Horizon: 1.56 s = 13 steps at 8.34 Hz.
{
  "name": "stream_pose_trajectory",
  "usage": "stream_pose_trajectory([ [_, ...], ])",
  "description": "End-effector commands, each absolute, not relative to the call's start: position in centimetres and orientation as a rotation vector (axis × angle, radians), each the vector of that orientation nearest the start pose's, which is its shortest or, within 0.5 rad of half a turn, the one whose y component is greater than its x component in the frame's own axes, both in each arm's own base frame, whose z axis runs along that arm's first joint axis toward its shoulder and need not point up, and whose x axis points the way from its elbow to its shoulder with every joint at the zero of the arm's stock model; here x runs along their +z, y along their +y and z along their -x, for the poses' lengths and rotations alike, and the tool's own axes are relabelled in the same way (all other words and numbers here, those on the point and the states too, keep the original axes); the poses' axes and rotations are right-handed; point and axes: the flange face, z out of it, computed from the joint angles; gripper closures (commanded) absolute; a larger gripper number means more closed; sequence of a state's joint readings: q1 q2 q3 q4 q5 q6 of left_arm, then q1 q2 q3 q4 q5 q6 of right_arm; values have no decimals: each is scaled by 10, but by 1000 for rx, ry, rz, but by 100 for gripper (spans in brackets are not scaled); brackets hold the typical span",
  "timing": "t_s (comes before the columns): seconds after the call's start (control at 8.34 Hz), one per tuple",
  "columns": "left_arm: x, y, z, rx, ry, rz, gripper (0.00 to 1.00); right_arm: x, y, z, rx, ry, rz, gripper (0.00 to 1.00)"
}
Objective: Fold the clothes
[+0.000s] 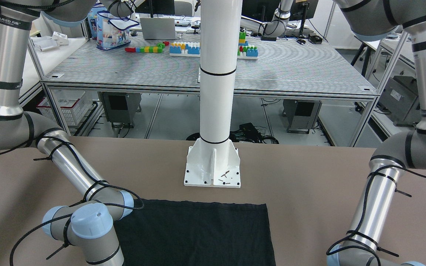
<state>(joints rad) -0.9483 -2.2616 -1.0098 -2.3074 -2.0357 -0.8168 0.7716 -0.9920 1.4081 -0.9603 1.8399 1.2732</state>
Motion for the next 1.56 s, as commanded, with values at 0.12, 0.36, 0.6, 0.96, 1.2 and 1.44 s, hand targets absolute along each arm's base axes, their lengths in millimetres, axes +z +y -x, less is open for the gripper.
stream_pose_trajectory([
  [0.12,418,-698,-392,24,892,-357,100,324,-582,445,291,-1008,-312,6],
  [0.36,399,-703,-387,35,916,-377,100,329,-581,444,293,-1003,-309,6],
  [0.6,331,-678,-363,30,1057,-352,100,330,-581,444,292,-1004,-309,6],
  [0.96,238,-631,-445,-106,1071,-283,100,332,-580,443,292,-1003,-307,6],
  [1.2,202,-634,-500,-166,1053,-277,100,334,-580,443,293,-1001,-306,6],
  [1.44,208,-641,-515,-179,1018,-287,100,335,-580,443,294,-999,-306,6],
])
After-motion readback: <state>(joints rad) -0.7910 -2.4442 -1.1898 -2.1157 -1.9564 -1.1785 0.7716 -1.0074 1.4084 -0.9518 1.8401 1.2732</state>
